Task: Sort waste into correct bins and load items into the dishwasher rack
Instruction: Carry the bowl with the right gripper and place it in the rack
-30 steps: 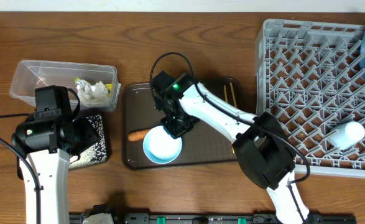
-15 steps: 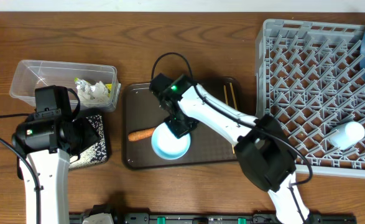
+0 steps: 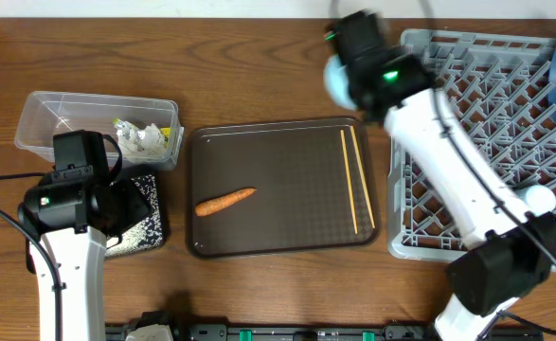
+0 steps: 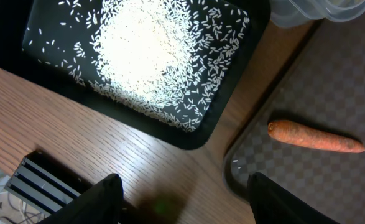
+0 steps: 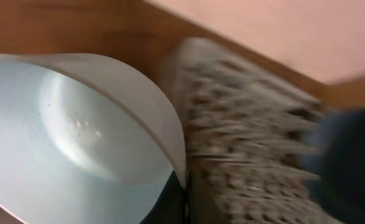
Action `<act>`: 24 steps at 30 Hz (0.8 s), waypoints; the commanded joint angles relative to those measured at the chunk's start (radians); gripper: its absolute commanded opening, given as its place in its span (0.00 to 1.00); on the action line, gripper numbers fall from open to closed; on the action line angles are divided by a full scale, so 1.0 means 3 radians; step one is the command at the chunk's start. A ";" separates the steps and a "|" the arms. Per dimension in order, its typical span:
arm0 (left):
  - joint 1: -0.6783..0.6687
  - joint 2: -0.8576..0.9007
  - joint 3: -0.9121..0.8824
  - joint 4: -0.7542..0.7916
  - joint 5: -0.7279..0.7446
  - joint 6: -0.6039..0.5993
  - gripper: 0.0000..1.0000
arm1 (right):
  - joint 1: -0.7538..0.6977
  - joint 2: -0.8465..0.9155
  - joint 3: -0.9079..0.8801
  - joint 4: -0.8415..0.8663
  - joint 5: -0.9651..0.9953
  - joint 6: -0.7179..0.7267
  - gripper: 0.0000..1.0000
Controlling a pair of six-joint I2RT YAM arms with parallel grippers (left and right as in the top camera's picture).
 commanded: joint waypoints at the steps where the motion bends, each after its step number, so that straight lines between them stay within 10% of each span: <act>1: 0.0014 0.0014 0.0011 -0.0019 -0.0006 -0.0031 0.67 | -0.0257 -0.0001 0.0013 0.0015 0.0828 -0.0135 0.01; 6: 0.0014 0.0014 0.0011 -0.0017 -0.0006 -0.0031 0.67 | -0.0645 0.0008 0.0008 0.0050 0.1756 0.0053 0.01; 24: 0.0014 0.0014 0.0011 -0.0034 -0.0006 -0.0031 0.67 | -0.1342 0.0018 -0.0944 0.0699 0.1918 0.0334 0.01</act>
